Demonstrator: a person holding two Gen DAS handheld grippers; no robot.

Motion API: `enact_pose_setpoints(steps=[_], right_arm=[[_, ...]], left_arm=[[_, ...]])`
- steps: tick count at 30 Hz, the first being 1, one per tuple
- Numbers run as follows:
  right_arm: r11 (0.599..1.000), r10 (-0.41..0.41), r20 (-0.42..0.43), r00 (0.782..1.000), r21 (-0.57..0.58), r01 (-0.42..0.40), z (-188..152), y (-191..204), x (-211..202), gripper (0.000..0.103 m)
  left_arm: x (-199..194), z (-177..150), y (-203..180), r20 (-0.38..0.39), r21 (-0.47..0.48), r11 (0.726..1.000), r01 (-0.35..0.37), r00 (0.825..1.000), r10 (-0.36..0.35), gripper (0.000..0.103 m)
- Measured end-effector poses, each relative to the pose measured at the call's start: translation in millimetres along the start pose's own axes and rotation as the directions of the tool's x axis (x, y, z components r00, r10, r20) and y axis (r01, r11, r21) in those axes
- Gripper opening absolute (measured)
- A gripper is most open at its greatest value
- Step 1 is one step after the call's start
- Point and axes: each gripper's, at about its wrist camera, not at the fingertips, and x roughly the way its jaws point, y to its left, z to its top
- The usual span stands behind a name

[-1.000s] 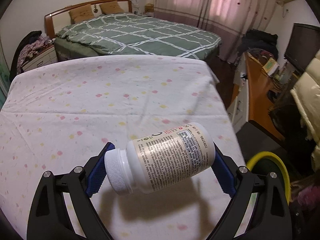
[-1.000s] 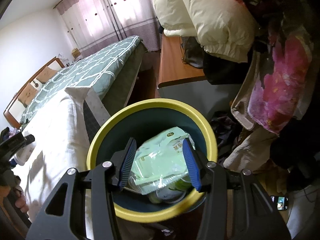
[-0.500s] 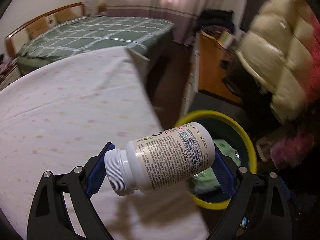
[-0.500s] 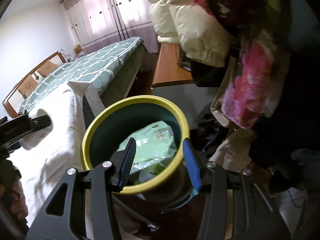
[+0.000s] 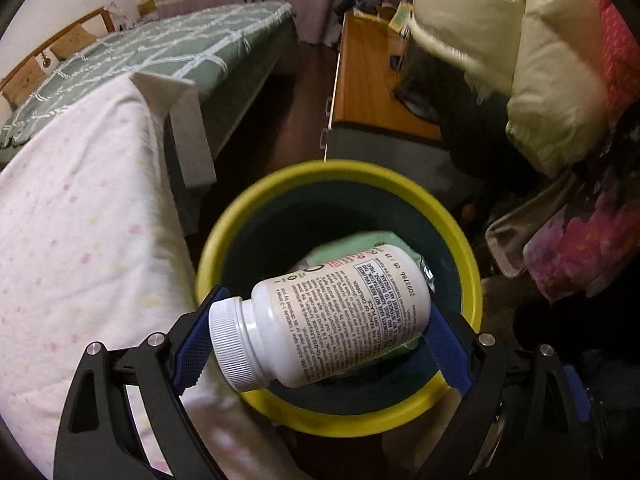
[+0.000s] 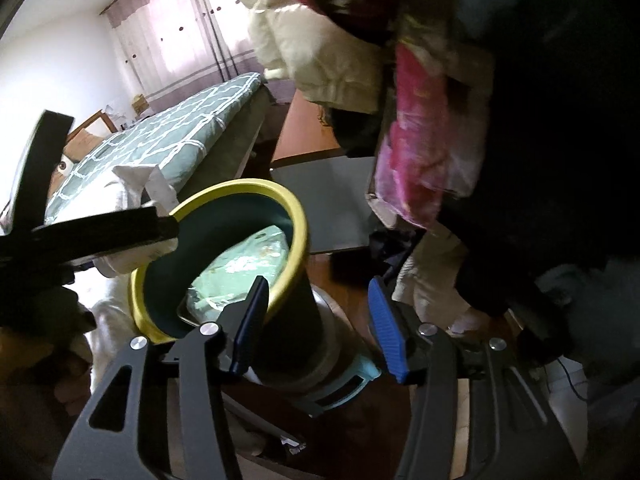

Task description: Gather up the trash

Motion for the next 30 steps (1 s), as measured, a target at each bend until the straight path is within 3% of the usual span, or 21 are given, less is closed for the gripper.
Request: enact_pose_setpoints(steps=[3, 8, 14, 19, 27, 30], right_arm=[[1.0, 0.004, -0.003, 1.0, 0.01, -0.004, -1, -5, 1, 0.05], [1.0, 0.024, -0.004, 1.0, -0.001, -0.024, -2, 1, 0, 0.051], [0.997, 0.058, -0.003, 0.998, -0.043, -0.058, -8, 17, -9, 0.052], [0.989, 0.099, -0.016, 0.995, -0.11, -0.1, -16, 37, -25, 0.055], [0.943, 0.214, -0.002, 0.977, -0.26, -0.208, -29, 104, -64, 0.056], [0.919, 0.253, 0.0, 0.968, -0.314, -0.24, -35, 131, -77, 0.056]], left_arm=[[8, -3, 1, -0.027, -0.01, 1.0, -0.003, 1.0, 0.003, 0.091], [-12, -9, 10, 0.022, -0.01, 1.0, -0.015, 1.0, 0.015, 0.096], [-66, -25, 31, 0.111, -0.008, 1.0, -0.002, 0.994, 0.003, 0.098], [-118, -60, 71, 0.177, -0.019, 1.0, -0.009, 0.984, 0.013, 0.098], [-209, -139, 168, 0.341, -0.152, 0.988, -0.016, 0.938, 0.067, 0.098], [-241, -171, 204, 0.368, -0.215, 0.975, -0.056, 0.92, 0.134, 0.098]])
